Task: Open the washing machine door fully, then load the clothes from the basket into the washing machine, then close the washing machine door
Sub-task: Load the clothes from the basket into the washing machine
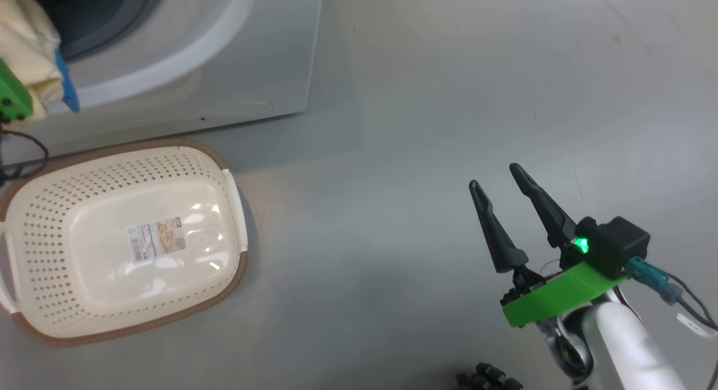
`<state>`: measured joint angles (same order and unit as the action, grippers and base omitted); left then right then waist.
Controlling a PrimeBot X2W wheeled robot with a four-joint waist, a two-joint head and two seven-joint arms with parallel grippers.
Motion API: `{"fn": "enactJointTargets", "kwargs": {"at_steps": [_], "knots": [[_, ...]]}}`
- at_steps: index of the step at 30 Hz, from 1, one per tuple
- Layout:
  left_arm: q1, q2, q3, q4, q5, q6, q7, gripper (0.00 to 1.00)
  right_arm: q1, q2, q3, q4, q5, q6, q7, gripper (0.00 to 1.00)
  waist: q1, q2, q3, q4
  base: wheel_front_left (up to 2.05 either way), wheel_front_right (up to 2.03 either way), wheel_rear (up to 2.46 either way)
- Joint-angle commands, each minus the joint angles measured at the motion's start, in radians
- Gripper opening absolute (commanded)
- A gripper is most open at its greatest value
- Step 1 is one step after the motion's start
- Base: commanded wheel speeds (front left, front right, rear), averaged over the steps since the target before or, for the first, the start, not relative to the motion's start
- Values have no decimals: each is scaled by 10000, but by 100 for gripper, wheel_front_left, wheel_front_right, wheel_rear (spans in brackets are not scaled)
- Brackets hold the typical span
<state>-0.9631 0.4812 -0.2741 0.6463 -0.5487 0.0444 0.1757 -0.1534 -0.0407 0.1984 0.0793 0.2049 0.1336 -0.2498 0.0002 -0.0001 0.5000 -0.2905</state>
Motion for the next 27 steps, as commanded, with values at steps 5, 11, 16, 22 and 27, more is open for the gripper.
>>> {"fn": "enactJointTargets", "kwargs": {"at_steps": [5, 11, 16, 22, 27], "knots": [[-1760, 1169, 417, -274, 90, -186, 514, 0, -584, -95, 372, -422, 394, -29, -116, 100, -2, 1, 1152, -702, 0, 0, 0], [-2867, 1735, 526, -324, 175, -386, 676, 0, -816, -95, 501, -516, 696, -29, -118, 100, -2, 1, 1729, -1042, 0, 0, 0], [-3864, 2200, 456, -319, 560, -501, 352, 0, -1008, -95, 625, -585, 926, -29, -119, 100, -2, 1, 2213, -1279, 0, 0, 0], [-4857, 2460, 323, -293, 1129, -474, -675, 0, -1189, -95, 740, -645, 1106, -29, -119, 100, -2, 1, 2633, -1415, 0, 0, 0], [-5444, 2572, 241, 104, 1491, -412, -1589, 0, -1334, -95, 843, -679, 1217, -29, -119, 100, -2, 1, 2879, -1530, 0, 0, 0]]}}
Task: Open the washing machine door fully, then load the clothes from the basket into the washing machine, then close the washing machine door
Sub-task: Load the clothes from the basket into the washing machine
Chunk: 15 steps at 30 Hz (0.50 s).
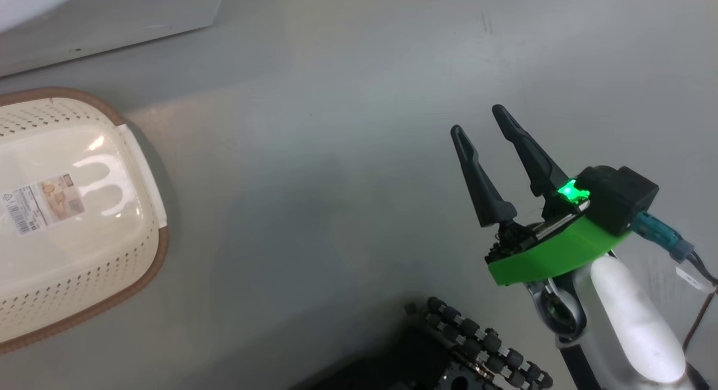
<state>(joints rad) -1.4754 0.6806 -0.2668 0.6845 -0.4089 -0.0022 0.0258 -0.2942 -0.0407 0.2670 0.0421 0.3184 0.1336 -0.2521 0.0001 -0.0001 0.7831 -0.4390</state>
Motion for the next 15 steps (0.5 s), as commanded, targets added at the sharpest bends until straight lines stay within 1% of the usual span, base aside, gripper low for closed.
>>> {"fn": "enactJointTargets", "kwargs": {"at_steps": [1, 4, 5, 6, 7, 11, 15], "knots": [[-425, 612, 136, -183, 184, 84, -246, 0, 49, -95, 178, -316, 104, -29, -96, 100, -1, 1, 102, -71, 0, 0, 0], [-664, 713, 23, 221, 422, 212, -421, 0, -28, -95, 257, -339, 180, -29, -96, 100, -1, 1, 229, -164, 0, 0, 0], [-716, 701, -9, 350, 427, 192, -406, 35, -47, -95, 277, -338, 204, -29, -96, 100, -1, 1, 262, -190, 0, 0, 0], [-772, 693, -19, 487, 400, 142, -392, 75, -59, -95, 290, -333, 226, -29, -97, 100, -1, 1, 289, -214, 0, 0, 0], [-828, 729, -70, 613, 450, 131, -376, 100, -66, -95, 297, -328, 243, -29, -97, 100, -1, 1, 320, -235, 0, 0, 0], [-1041, 753, -187, 914, 497, -26, -527, 100, -84, -95, 284, -303, 268, -29, -97, 100, -1, 1, 403, -270, 0, 0, 0], [-1160, 652, -255, 1149, 435, -111, -535, 100, -119, -95, 239, -280, 266, -29, -97, 100, -1, 1, 440, -224, 0, 0, 0]]}}
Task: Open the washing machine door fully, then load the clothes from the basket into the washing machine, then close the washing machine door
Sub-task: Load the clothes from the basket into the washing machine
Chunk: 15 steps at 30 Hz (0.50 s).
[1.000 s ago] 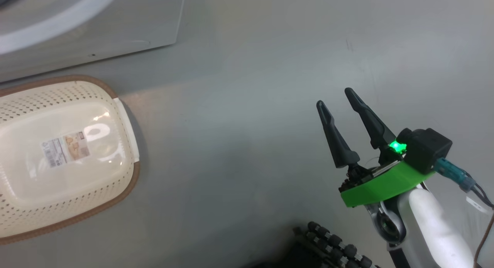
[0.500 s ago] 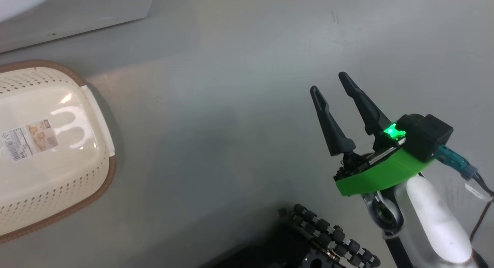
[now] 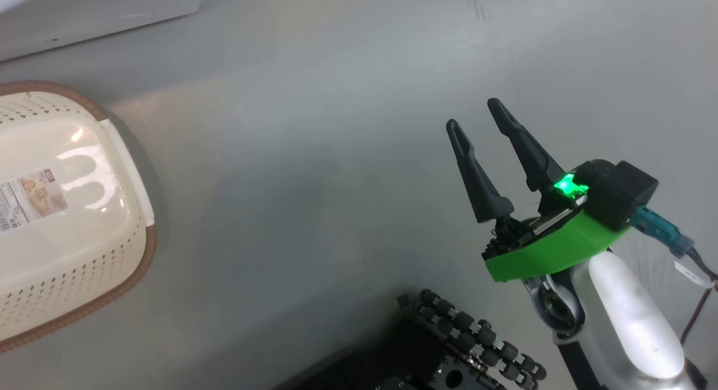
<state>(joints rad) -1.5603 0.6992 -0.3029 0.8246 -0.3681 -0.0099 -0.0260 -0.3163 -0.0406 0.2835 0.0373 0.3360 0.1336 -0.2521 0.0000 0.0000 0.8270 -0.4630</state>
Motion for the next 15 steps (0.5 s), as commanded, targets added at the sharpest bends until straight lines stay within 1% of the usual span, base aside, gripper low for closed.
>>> {"fn": "enactJointTargets", "kwargs": {"at_steps": [1, 9, 15], "knots": [[-322, 434, 78, -229, 18, -58, -29, 100, 84, -96, 61, -229, 87, -29, -97, 100, 0, 0, 5, 41, 0, 0, 0], [63, 135, -49, -77, -152, -43, -108, 100, -67, -96, -113, -238, -41, -29, -97, 100, 0, 0, -82, 361, 0, 0, 0], [772, -194, 61, -305, -410, 285, -446, 100, -38, -96, -286, -241, -214, -29, -97, 100, 0, 0, -291, 654, 0, 0, 0]]}}
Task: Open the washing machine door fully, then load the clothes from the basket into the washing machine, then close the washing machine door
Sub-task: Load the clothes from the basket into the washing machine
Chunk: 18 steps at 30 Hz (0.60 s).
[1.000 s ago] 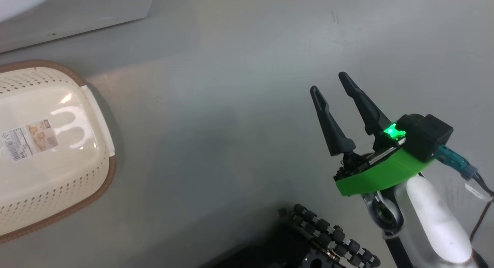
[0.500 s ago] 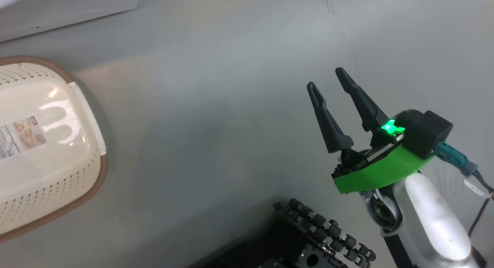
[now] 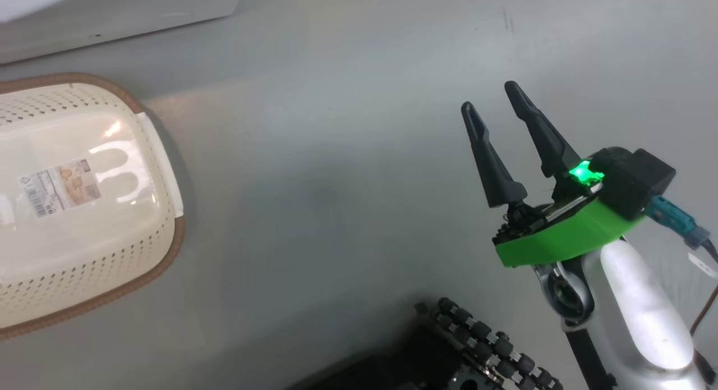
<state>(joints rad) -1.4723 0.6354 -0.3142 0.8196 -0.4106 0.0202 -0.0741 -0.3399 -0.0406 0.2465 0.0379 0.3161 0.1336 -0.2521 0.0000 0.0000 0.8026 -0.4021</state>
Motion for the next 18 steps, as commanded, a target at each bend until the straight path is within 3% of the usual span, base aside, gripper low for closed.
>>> {"fn": "enactJointTargets", "kwargs": {"at_steps": [1, 8, 18], "knots": [[86, 377, 198, -357, -36, 60, -58, 100, 212, -96, 44, -245, -57, -29, -97, 100, 0, 0, -99, 107, 0, 0, 0], [1942, -65, 352, -1379, -359, 756, -720, 100, 318, -96, -294, -257, -361, -29, -97, 100, 0, 0, -600, 544, 0, 0, 0], [5387, -481, 470, -4167, -638, 1920, -1300, 100, 707, -96, -753, -212, -886, -29, -97, 100, 0, 0, -1593, 1207, 0, 0, 0]]}}
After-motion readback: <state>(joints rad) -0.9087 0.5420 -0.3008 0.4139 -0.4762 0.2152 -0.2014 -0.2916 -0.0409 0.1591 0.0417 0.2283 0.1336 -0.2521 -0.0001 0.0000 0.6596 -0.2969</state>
